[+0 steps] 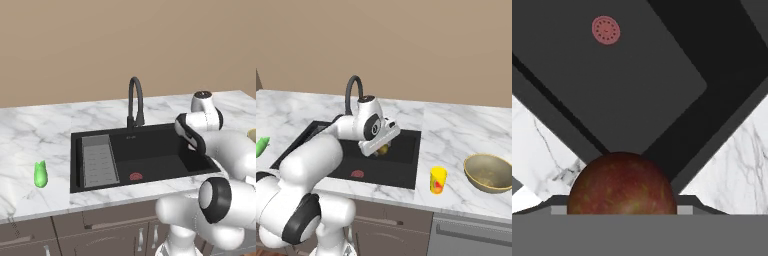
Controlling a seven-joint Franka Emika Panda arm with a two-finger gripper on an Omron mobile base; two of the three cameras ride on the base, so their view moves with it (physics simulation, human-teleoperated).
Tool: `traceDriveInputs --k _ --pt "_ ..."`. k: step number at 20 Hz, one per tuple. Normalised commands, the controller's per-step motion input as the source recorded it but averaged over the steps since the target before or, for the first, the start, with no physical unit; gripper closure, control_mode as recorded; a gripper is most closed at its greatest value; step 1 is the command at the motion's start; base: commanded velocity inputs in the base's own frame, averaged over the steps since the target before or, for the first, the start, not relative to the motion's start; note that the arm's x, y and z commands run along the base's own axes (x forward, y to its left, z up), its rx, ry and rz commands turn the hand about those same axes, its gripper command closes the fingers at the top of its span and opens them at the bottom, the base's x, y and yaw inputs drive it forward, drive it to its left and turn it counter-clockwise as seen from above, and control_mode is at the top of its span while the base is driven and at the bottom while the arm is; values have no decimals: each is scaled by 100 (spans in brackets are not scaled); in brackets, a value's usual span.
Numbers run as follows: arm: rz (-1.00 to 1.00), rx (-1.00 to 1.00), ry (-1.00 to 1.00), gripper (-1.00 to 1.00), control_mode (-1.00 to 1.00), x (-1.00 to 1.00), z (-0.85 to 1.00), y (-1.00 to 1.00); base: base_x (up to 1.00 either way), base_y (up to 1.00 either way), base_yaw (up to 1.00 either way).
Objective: Remove the corn and apple from the sink. Then move the bowl and cup from the counter to the sink for washing.
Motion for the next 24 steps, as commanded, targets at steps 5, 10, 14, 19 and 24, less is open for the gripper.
traceDriveInputs --k 5,10,14,19,24 --pt "-28 1 -13 100 -100 -32 12 23 0 0 0" --pt "-31 4 -9 100 -100 -31 13 24 0 0 0" --pt "-30 8 -6 100 -100 -29 9 26 0 0 0" --pt "-24 9 -8 100 -100 -17 3 34 0 0 0" --pt "-16 12 -8 100 -100 -4 6 38 0 0 0"
